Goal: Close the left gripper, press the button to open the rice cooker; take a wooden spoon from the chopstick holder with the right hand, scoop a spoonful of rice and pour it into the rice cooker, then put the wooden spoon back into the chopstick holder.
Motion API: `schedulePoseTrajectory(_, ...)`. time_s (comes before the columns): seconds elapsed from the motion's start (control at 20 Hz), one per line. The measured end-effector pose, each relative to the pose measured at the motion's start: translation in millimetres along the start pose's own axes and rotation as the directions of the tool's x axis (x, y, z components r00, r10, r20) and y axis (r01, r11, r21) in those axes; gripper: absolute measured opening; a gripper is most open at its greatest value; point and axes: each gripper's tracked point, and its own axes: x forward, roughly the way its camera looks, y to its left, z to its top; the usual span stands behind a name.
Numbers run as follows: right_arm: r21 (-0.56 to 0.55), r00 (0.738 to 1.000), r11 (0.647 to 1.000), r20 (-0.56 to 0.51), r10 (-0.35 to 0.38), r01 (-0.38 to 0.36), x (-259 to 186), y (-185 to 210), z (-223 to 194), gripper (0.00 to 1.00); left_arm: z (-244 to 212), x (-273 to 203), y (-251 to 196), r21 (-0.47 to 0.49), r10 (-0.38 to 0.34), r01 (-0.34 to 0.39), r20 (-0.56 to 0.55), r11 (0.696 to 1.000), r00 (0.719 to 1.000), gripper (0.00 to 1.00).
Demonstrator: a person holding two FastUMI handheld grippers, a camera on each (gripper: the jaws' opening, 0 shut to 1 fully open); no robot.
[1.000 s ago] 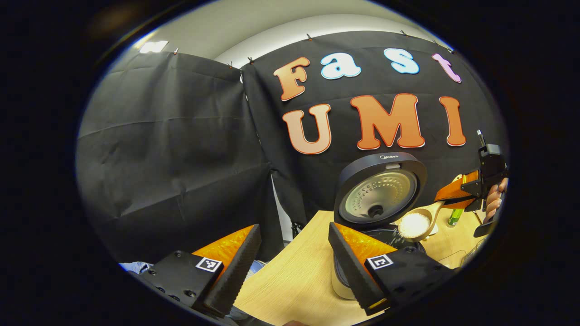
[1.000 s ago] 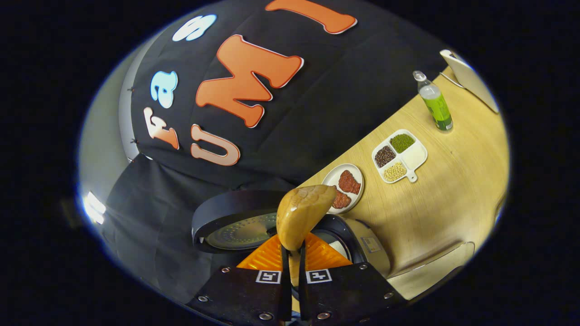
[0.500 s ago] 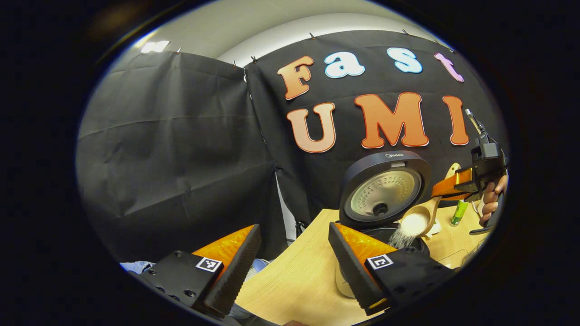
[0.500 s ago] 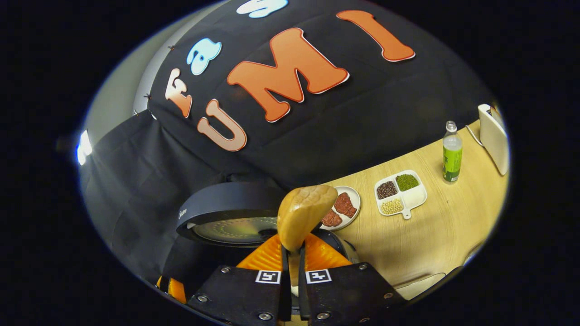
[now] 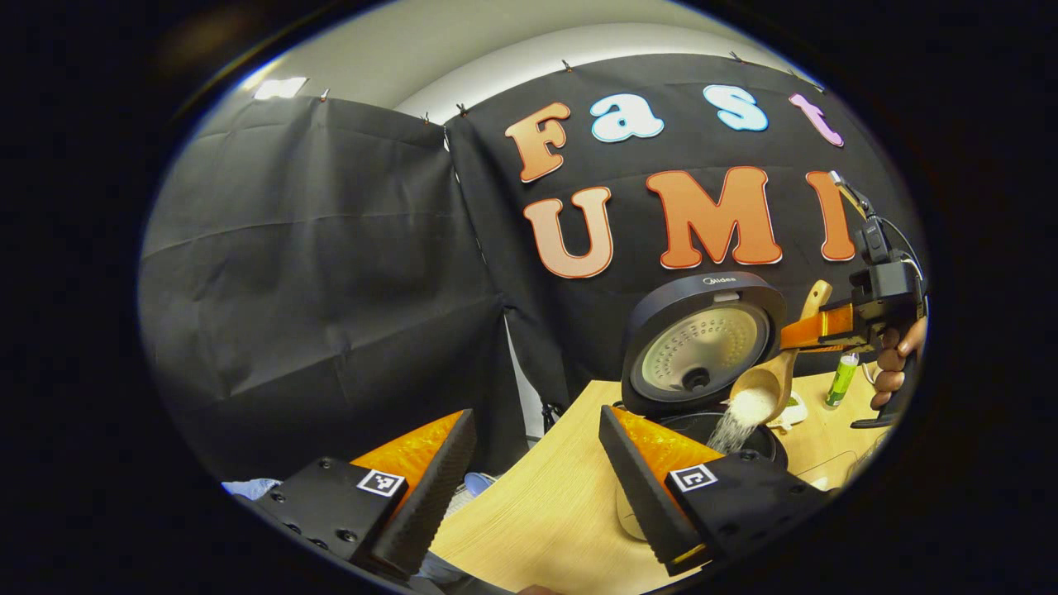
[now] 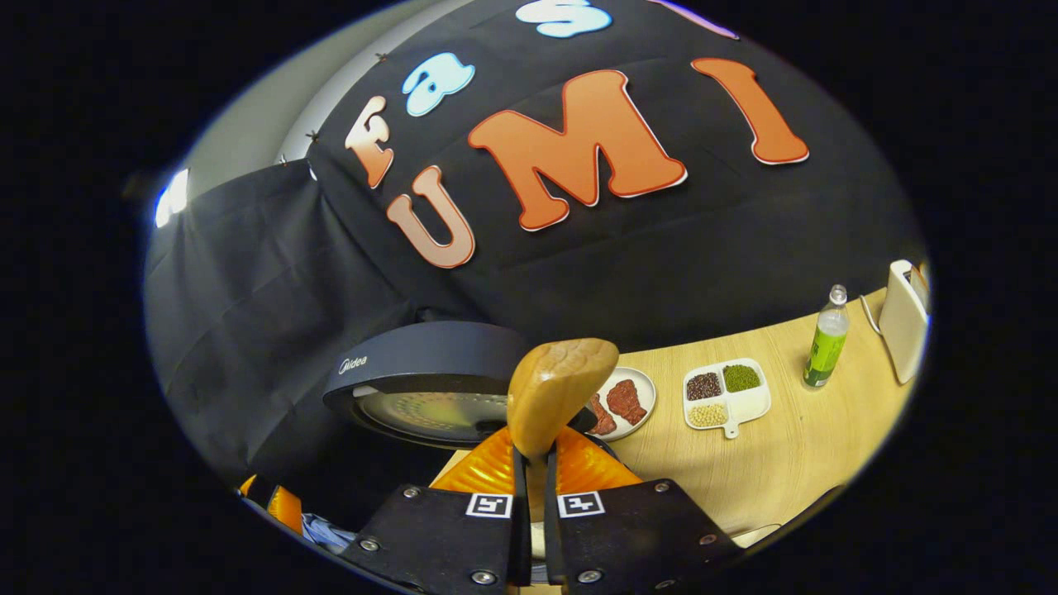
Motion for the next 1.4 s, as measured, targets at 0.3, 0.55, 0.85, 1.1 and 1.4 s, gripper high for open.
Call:
schedulePoseTrajectory(0.3, -0.209, 0.999, 0.978, 0.037, 0.004, 0.004, 0, 20, 0, 0.06, -4, -2, 14, -0.01, 0.027, -0.027, -0.004, 1.0, 1.0, 0.94)
schedulePoseTrajectory(0.55, -0.417, 0.995, 0.909, 0.093, 0.035, 0.007, 0, 44, -1, 0.06, -10, -3, 22, -0.015, 0.045, -0.045, -0.011, 0.999, 0.999, 0.98)
schedulePoseTrajectory(0.85, -0.668, 0.985, 0.744, 0.127, 0.119, -0.004, -9, 68, -9, 0.06, -13, -2, 27, -0.008, 0.056, -0.056, -0.016, 0.998, 0.998, 0.94)
schedulePoseTrajectory(1.1, -0.672, 0.983, 0.74, 0.117, 0.14, -0.026, -17, 68, -15, 0.06, -7, -4, 18, -0.01, 0.043, -0.043, -0.005, 0.999, 0.999, 1.0)
schedulePoseTrajectory(1.4, -0.49, 0.99, 0.871, 0.094, 0.103, -0.045, -48, 32, 8, 0.06, -3, -11, -2, 0.008, 0.015, -0.015, 0.009, 1.0, 1.0, 1.0)
